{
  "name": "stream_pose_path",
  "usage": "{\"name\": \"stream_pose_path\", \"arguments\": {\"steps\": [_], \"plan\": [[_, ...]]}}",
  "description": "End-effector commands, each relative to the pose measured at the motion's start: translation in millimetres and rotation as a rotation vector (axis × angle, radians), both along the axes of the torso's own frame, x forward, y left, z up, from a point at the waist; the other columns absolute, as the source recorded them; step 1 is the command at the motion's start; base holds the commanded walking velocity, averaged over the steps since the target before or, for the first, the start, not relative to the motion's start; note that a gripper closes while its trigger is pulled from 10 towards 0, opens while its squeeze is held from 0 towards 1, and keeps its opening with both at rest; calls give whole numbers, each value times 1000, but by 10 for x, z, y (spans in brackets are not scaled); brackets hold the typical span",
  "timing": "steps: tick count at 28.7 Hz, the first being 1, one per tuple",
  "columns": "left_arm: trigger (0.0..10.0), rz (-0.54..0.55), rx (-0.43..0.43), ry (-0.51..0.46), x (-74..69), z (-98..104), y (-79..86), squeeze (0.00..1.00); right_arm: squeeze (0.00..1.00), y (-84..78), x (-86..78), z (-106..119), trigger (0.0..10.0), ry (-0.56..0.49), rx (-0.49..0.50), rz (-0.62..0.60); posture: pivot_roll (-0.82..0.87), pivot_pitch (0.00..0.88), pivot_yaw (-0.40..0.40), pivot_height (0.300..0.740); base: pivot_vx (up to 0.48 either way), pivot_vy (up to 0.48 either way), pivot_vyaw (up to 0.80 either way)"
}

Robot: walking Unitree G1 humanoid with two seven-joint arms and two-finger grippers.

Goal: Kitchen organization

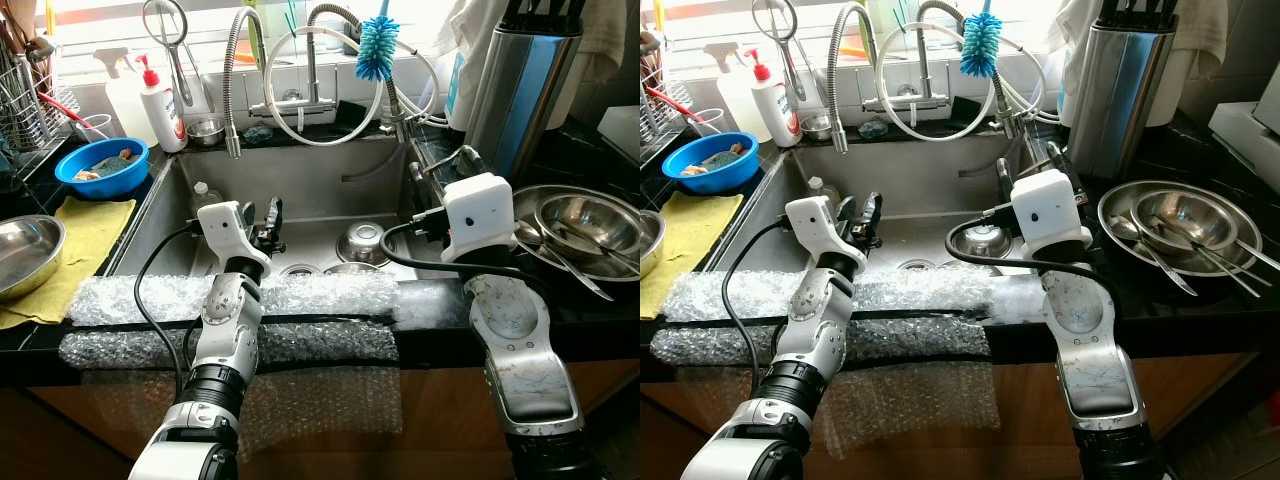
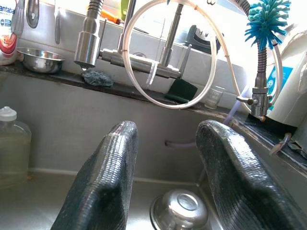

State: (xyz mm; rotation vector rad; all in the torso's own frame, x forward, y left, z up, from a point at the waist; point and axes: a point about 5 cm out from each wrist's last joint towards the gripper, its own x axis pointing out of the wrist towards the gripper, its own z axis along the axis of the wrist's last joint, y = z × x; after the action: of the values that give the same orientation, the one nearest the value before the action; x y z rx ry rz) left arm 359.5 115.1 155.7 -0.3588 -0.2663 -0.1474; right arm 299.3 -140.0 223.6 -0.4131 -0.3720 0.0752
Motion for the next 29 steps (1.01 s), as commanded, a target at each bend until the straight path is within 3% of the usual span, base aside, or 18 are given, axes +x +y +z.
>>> {"name": "stream_pose_path", "arguments": {"steps": [1,29], "plan": [[10000,10,-3,51,-13,-127,34,0,0,22,21,30,10000,-12,11,7,-170,0,58,740,0,0,0],[10000,14,-7,43,-13,-115,43,0,0,24,47,-1,10000,5,36,3,-173,0,69,740,0,0,-50]]}}
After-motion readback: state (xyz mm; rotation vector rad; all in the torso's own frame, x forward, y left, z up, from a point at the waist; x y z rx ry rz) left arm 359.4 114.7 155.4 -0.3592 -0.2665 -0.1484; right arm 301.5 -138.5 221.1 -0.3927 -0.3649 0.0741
